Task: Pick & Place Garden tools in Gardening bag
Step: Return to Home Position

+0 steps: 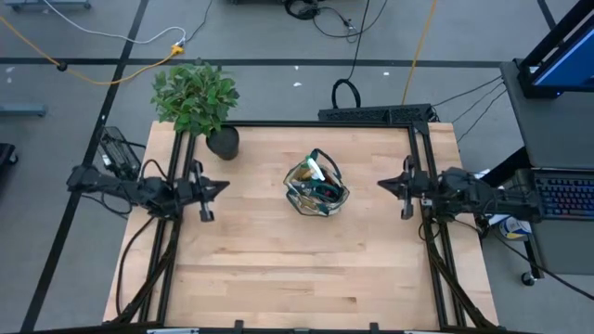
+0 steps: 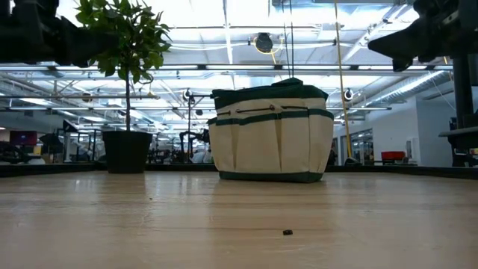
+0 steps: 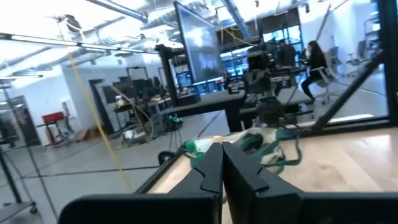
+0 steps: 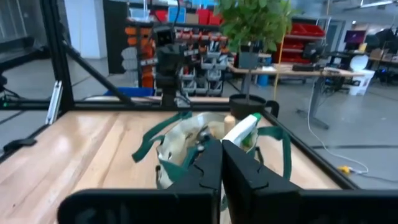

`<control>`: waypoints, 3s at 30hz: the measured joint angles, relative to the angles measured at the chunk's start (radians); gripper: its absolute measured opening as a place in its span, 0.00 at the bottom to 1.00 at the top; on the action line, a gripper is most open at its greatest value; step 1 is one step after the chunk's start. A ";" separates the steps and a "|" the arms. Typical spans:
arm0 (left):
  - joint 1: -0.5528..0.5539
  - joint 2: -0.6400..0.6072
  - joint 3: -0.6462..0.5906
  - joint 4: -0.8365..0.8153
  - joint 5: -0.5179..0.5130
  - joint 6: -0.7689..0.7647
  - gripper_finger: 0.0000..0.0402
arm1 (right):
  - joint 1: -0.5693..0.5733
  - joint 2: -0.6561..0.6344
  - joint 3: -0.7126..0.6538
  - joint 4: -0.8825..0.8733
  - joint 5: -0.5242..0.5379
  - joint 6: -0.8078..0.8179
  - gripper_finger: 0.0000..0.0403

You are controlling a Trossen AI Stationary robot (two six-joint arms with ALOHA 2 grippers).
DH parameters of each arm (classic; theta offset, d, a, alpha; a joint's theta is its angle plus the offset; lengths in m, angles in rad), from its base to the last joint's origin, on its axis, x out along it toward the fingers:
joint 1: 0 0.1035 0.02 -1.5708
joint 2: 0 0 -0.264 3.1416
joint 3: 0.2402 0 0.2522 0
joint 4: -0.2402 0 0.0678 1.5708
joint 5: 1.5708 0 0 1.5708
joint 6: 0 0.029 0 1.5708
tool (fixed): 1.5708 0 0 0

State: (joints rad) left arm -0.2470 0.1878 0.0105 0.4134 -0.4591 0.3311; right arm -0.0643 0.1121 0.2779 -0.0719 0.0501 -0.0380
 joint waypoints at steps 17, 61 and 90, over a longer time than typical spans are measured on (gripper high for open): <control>0.105 -0.001 0.000 -0.075 0.022 -0.050 0.05 | 0.000 -0.095 -0.030 -0.074 0.000 0.053 0.00; 0.124 0.002 0.000 -0.177 0.007 -0.100 0.06 | 0.000 -0.094 -0.262 0.129 0.000 0.154 0.00; 0.124 0.002 0.000 -0.177 0.008 -0.100 0.06 | 0.000 -0.094 -0.263 0.129 0.000 0.153 0.00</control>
State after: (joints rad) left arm -0.1226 0.1894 0.0105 0.2359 -0.4511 0.2310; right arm -0.0639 0.0177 0.0147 0.0566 0.0502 0.1154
